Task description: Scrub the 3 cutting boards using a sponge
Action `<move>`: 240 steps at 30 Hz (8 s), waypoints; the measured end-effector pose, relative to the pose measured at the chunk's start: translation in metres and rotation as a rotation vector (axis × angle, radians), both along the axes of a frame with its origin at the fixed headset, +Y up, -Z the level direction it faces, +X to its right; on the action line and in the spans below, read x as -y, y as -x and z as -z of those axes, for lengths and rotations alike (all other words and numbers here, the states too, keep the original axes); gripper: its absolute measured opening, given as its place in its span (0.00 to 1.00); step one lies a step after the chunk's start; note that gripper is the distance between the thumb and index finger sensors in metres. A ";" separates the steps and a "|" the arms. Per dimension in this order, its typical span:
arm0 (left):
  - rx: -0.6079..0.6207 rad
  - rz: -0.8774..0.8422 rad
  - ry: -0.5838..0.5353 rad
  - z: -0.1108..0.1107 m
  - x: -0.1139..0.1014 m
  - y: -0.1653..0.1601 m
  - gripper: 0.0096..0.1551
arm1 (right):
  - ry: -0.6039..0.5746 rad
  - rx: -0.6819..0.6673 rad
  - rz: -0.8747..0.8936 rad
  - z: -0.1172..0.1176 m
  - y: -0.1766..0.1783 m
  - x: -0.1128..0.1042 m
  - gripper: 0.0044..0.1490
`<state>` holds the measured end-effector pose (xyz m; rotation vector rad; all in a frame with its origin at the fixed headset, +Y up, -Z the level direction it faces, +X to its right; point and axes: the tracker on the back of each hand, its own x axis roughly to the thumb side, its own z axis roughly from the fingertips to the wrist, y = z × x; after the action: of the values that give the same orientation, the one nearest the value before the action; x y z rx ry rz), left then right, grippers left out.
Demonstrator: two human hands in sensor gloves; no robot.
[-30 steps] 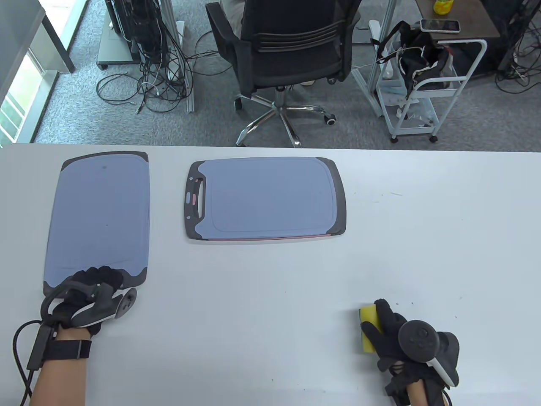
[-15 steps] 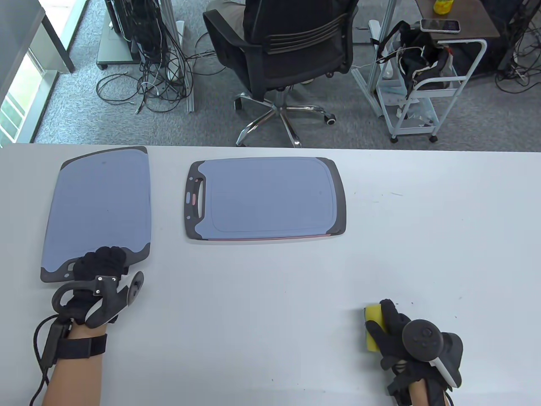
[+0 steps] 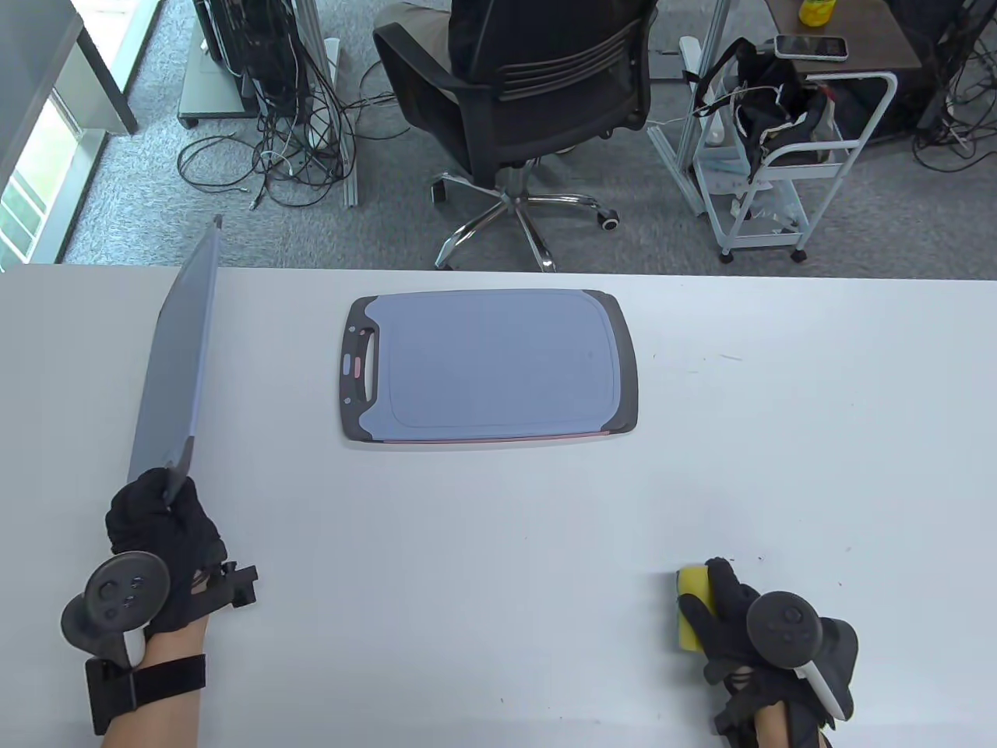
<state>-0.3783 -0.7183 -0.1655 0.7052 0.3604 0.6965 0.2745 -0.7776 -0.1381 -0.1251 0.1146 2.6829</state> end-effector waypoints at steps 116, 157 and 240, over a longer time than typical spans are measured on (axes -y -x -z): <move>0.712 -0.684 0.979 0.056 0.108 -0.107 0.29 | -0.106 -0.573 -0.486 0.064 0.319 -0.016 0.47; 0.718 -0.693 0.986 0.058 0.109 -0.105 0.30 | -0.018 -0.237 -0.530 0.050 0.201 -0.010 0.46; 0.733 -0.684 1.002 0.061 0.112 -0.105 0.30 | -0.152 -0.626 -0.539 0.011 0.333 -0.014 0.47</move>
<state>-0.2735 -0.8298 -0.2263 -0.6700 0.2134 1.2130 -0.0585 -0.7639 -0.1487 0.8484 0.0743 3.1450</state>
